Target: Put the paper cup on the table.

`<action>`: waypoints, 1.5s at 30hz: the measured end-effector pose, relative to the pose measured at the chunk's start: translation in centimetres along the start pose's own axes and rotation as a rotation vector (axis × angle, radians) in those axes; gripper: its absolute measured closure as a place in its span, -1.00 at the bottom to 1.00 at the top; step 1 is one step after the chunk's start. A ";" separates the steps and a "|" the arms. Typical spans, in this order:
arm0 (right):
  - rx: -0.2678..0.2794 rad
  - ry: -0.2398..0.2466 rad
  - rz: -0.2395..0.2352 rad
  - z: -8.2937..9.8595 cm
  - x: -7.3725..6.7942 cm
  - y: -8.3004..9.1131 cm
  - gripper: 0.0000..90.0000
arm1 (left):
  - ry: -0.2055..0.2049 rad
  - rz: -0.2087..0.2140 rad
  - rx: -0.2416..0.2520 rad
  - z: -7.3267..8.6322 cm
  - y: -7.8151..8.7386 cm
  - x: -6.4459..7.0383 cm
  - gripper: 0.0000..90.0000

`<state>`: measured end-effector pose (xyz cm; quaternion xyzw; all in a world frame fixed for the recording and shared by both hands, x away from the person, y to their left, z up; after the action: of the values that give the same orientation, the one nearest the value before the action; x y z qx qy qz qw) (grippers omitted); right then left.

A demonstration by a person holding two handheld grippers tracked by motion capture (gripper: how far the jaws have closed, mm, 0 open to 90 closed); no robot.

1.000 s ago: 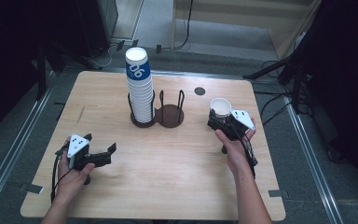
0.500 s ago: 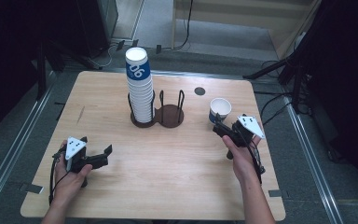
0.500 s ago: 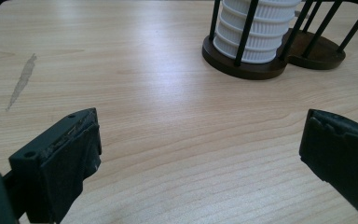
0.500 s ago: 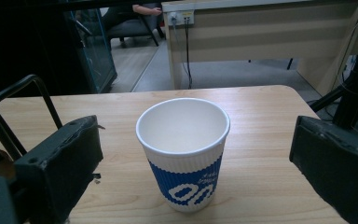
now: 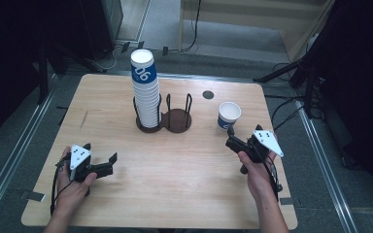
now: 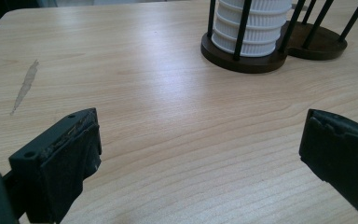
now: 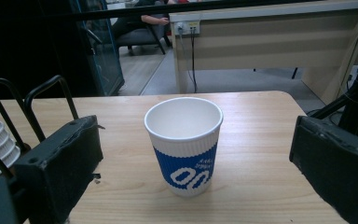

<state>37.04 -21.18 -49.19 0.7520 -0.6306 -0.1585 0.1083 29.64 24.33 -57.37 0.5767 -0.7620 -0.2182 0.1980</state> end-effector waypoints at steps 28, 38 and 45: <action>-0.048 0.053 0.056 5.0 3.8 3.1 -0.95 | 0.017 0.008 -0.020 0.1 -0.1 -0.1 -1.00; -0.057 0.049 0.086 6.4 5.9 4.2 -0.95 | 0.015 0.009 -0.026 0.1 -0.1 -0.2 -1.00; -0.070 0.034 0.103 7.4 7.1 4.9 -0.95 | 0.017 0.009 -0.026 0.1 -0.1 -0.2 -1.00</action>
<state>30.87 -28.81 -54.97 0.7169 -0.6606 -0.1618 0.1533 29.67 24.53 -57.54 0.5727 -0.7598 -0.2222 0.2130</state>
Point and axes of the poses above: each handheld gripper's, and its own axes: y roughly backward along the jaws, z roughly out of its underside, x roughly to its right, the point moved 6 cm from there along -y, roughly forward along the jaws, and after that the axes turned 10 degrees about -x, right-handed, at the moved point
